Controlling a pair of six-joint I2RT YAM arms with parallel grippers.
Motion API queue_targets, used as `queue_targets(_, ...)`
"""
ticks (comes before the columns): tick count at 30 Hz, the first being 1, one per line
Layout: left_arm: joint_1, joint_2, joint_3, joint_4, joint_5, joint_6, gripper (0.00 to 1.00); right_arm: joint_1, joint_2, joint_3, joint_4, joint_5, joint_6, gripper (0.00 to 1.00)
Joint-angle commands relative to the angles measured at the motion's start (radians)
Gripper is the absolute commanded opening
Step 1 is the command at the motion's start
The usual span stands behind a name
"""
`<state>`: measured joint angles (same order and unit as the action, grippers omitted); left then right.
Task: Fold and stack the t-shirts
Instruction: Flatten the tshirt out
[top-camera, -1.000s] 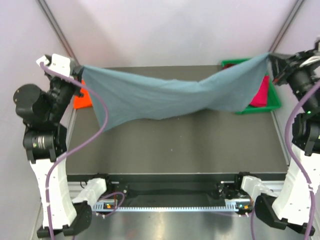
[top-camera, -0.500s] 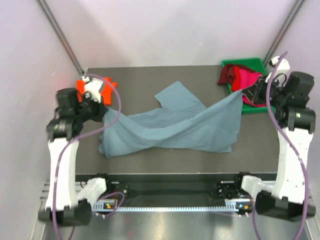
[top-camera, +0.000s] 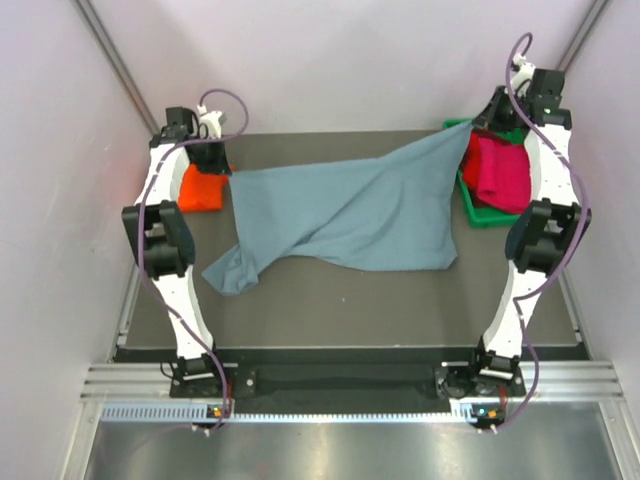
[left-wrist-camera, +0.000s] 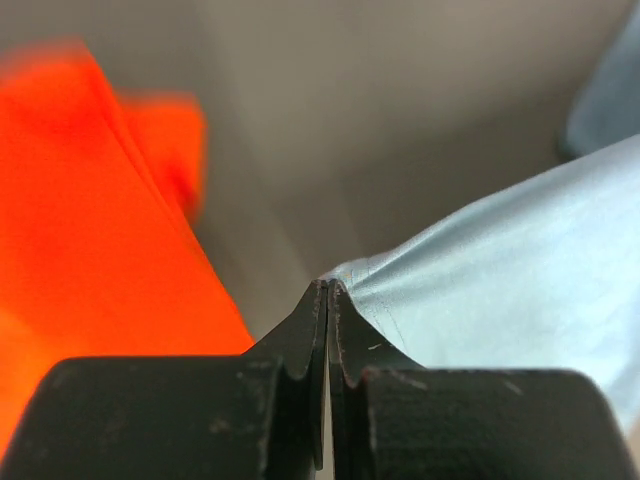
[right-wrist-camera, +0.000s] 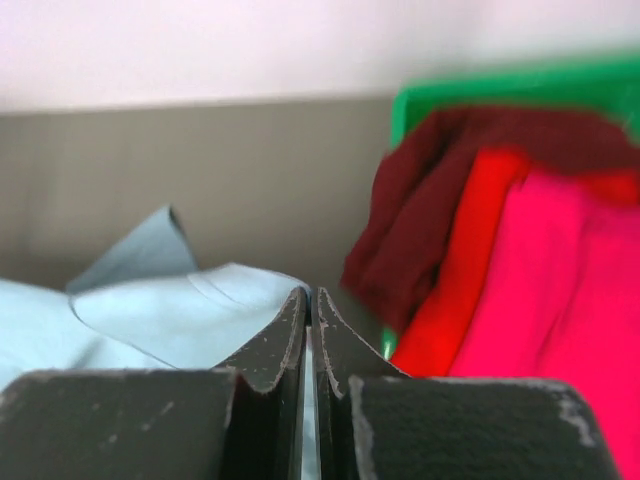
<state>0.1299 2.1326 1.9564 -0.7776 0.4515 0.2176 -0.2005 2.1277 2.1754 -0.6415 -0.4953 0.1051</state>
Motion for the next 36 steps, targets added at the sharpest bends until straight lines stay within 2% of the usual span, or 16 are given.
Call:
queue_targets(1,0.008,0.059,0.231,0.067,0.006,-0.034,0.0,0.004,0.007,0.214,0.153,0.053,-0.005,0.0)
queue_targets(3,0.007,0.078,0.329,0.138,0.001,-0.041,0.0,0.006,0.0,0.253,0.19,0.075,0.022,0.0)
queue_targets(8,0.007,-0.035,0.389,0.336,-0.053,-0.107,0.0,0.012,-0.149,0.317,0.308,0.086,0.048,0.0)
queue_targets(13,0.007,-0.224,0.354,0.564,-0.082,-0.124,0.0,0.01,-0.343,0.293,0.397,0.123,0.013,0.0)
queue_targets(15,0.011,-0.273,0.322,0.59,-0.091,-0.11,0.0,0.01,-0.435,0.25,0.382,0.123,0.004,0.0)
queue_targets(18,0.031,-0.365,0.279,0.574,-0.068,-0.069,0.0,0.009,-0.576,0.098,0.361,0.104,-0.03,0.0)
queue_targets(22,0.092,-0.514,0.121,0.511,0.013,-0.058,0.0,0.006,-0.761,-0.209,0.33,0.095,-0.097,0.0)
queue_targets(25,0.126,-0.601,0.052,0.352,0.09,0.015,0.0,0.006,-0.891,-0.398,0.284,0.081,-0.168,0.0)
queue_targets(28,0.139,-0.709,-0.087,0.187,0.147,0.114,0.0,0.004,-0.997,-0.553,0.223,0.075,-0.212,0.0)
queue_targets(31,0.14,-0.834,-0.225,0.069,0.19,0.192,0.0,0.004,-1.08,-0.666,0.152,0.072,-0.258,0.0)
queue_targets(36,0.14,-0.977,-0.367,0.002,0.196,0.195,0.0,0.003,-1.189,-0.735,0.075,0.073,-0.286,0.0)
